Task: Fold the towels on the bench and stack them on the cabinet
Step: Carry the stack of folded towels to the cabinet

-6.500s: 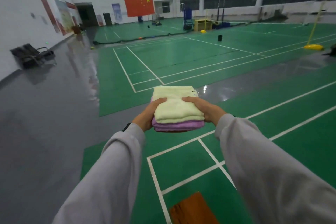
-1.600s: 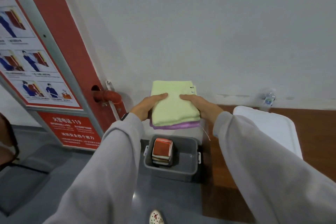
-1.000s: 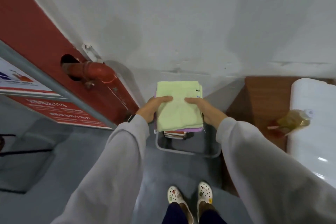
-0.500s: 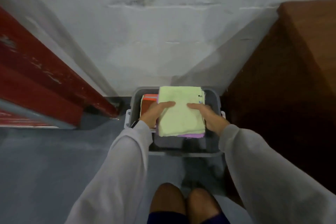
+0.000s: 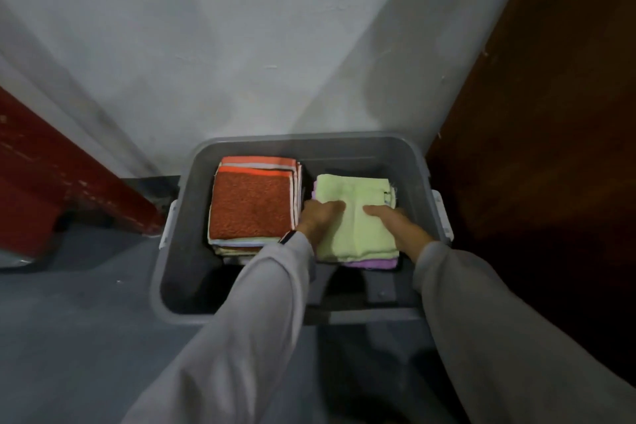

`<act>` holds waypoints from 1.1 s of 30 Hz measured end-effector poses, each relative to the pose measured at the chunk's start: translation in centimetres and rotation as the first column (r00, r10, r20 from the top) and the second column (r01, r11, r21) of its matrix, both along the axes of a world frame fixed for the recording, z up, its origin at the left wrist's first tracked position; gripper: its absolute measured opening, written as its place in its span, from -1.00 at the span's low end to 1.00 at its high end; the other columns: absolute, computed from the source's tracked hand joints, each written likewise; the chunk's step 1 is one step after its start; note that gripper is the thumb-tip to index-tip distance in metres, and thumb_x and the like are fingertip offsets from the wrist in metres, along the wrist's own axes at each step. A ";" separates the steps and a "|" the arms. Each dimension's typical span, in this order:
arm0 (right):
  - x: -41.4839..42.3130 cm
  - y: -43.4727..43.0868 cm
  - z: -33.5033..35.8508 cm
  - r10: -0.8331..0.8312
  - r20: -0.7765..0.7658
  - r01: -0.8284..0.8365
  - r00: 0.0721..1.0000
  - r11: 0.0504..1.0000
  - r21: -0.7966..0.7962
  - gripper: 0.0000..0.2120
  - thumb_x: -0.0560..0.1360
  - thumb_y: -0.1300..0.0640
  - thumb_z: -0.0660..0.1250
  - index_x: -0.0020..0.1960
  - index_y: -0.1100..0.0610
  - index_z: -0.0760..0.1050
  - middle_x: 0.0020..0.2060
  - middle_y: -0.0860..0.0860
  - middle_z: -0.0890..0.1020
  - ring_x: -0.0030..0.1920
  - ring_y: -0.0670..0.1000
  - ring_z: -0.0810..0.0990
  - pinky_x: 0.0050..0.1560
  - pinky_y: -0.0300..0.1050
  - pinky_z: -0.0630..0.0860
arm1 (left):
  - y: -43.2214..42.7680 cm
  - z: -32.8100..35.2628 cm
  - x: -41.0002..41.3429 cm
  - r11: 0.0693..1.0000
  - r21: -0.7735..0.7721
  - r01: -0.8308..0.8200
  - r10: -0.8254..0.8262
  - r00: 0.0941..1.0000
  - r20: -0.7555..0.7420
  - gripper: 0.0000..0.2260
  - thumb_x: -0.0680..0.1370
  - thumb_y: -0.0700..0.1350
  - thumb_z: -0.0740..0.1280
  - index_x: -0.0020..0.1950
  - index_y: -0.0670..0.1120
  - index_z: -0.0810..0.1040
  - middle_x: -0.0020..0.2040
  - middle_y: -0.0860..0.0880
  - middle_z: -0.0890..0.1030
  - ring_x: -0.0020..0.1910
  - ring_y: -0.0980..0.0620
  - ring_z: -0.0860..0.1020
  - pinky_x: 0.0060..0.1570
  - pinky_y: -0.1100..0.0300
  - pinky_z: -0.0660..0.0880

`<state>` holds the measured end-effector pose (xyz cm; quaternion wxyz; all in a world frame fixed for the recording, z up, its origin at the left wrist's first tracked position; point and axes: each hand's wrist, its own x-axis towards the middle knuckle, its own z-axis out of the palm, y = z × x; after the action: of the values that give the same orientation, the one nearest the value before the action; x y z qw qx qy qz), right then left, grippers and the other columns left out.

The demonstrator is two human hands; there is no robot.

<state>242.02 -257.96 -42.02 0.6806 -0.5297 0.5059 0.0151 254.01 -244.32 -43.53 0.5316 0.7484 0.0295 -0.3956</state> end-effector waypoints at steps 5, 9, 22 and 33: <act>0.8 -1.3 -3.6 0.004 -0.047 -0.007 0.999 0.997 -0.073 -0.73 0.42 0.00 0.57 0.00 0.06 0.56 -0.04 0.03 0.66 0.02 0.13 0.65 0.23 0.13 0.59 | -2.2 -7.6 1.2 0.997 0.035 -0.069 0.064 0.990 0.129 -0.13 0.15 0.26 0.50 0.33 -0.20 0.52 0.20 -0.11 0.65 0.10 -0.13 0.65 0.17 -0.07 0.60; 2.7 -1.7 -6.0 0.032 -0.068 -0.037 0.997 0.996 -0.084 -0.77 0.44 0.05 0.57 -0.01 0.13 0.61 0.03 0.09 0.70 -0.03 0.11 0.67 0.14 0.03 0.62 | -1.8 -8.3 1.8 0.994 0.001 -0.110 0.106 0.964 0.245 -0.36 0.35 0.12 0.55 0.30 -0.24 0.57 0.17 -0.14 0.67 0.12 -0.10 0.65 0.22 -0.02 0.57; 4.8 1.5 -11.3 0.512 -0.707 -0.825 0.487 0.004 -0.565 -0.27 0.63 0.00 0.19 0.68 0.06 -0.10 0.65 0.16 -0.14 0.63 0.27 -0.18 0.60 0.26 -0.15 | -1.9 -12.1 1.5 0.945 0.198 0.261 -0.307 0.917 0.256 -0.28 0.64 0.20 0.28 0.63 -0.18 0.14 0.55 -0.15 0.32 0.56 -0.15 0.29 0.55 -0.05 0.21; 3.4 0.2 -14.8 0.468 -0.641 -0.698 0.609 -0.069 -0.713 -0.33 0.62 -0.15 -0.18 0.65 0.10 0.13 0.64 0.16 0.13 0.62 0.32 0.01 0.56 0.37 -0.12 | -3.3 -10.7 -1.0 0.894 0.419 0.160 -0.365 0.802 0.472 -0.31 0.67 -0.03 0.24 0.66 -0.19 -0.06 0.59 -0.30 0.18 0.57 -0.29 0.21 0.55 -0.08 0.10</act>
<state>245.47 -257.81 -56.82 0.0915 -0.9762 0.1882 0.0570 252.97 -247.59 -54.27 0.3111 0.9095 -0.1552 -0.2278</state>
